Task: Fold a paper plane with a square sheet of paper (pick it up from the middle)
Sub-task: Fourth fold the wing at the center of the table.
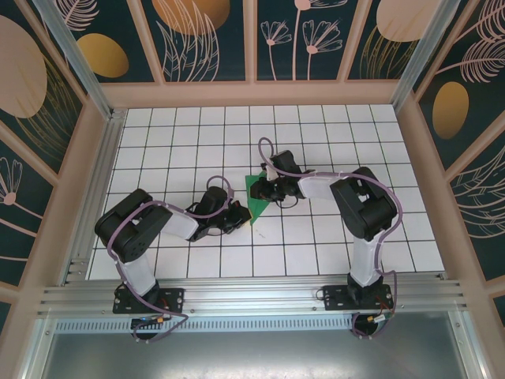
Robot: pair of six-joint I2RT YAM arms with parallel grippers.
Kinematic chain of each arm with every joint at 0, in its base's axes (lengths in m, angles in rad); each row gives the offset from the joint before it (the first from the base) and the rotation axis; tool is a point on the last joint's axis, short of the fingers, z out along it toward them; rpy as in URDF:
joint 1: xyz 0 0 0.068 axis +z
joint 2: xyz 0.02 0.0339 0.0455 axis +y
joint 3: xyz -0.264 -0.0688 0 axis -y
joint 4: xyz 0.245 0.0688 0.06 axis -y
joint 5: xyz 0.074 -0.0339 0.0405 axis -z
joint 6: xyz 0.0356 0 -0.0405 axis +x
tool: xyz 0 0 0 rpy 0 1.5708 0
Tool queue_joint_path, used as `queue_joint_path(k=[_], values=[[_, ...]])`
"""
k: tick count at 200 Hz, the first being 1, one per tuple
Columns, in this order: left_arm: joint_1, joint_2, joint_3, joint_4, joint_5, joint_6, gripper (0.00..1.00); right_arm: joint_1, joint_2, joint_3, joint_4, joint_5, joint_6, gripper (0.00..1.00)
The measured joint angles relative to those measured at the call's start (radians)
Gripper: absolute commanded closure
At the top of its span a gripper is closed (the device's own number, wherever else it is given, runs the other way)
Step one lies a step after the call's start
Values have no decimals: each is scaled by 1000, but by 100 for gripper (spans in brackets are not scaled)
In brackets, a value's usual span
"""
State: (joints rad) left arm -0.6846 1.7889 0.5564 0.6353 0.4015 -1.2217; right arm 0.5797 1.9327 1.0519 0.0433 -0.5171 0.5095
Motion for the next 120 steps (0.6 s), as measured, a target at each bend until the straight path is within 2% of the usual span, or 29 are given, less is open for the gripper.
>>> queue_joint_path(k=[120], values=[[2,-6,1,-8,6,3,100,0,24,26,-42,30,2,76]])
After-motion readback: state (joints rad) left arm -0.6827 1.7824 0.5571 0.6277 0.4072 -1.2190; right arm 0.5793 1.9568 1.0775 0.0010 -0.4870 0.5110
